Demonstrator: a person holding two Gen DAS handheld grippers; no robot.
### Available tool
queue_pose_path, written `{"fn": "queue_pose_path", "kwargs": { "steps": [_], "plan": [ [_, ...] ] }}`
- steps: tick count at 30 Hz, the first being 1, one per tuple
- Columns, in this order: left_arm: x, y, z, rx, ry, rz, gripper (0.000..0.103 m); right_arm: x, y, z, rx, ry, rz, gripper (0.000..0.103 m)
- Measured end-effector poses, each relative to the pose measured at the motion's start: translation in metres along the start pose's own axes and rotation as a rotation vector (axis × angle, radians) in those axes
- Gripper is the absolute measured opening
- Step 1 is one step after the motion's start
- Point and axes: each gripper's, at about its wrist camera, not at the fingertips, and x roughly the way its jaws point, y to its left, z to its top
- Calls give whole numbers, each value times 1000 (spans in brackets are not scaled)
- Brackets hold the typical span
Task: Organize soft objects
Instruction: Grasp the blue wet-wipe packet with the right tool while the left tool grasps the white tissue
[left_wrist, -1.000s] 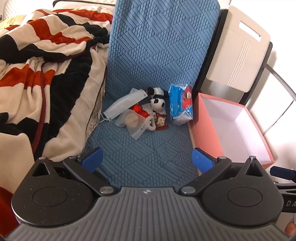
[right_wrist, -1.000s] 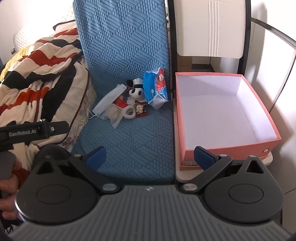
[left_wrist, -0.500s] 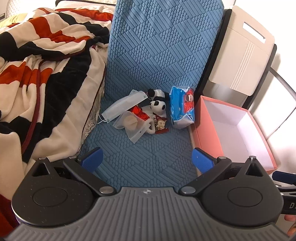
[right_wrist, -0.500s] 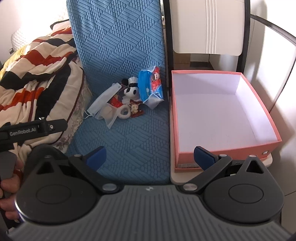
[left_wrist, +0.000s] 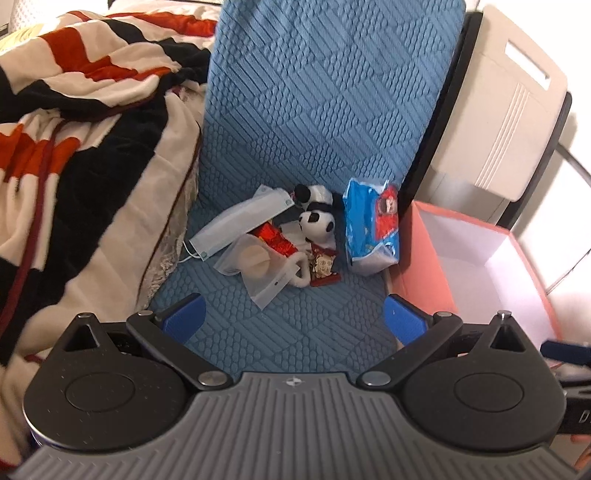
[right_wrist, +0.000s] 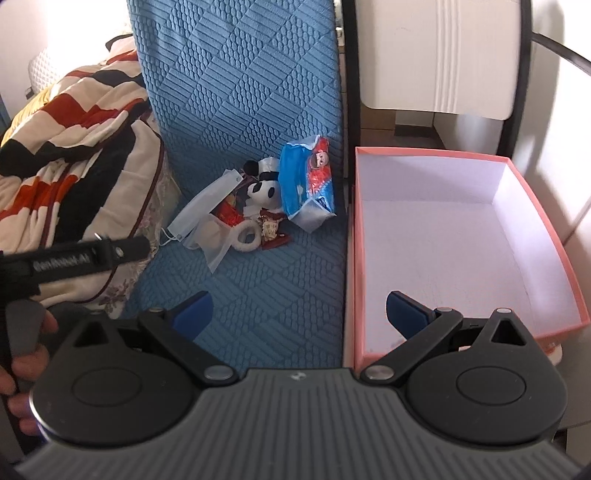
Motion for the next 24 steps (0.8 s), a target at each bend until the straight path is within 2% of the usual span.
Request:
{"fn": "queue_pose_path", "kwargs": {
  "steps": [4,13,18,24],
  "plan": [
    [25,-1,-1,4,29,9,103,20,2,10,-25,13,9,102],
    [78,15,4,-72,51,44,103,66,-1,30,-90,39,25,99],
    [105,24,10,-77,65,53,103,92,0,38,-92,46,-4,99],
    [131,35,15,-72,56,29,103,118,7,49,-116,33,-38,99]
  ]
}}
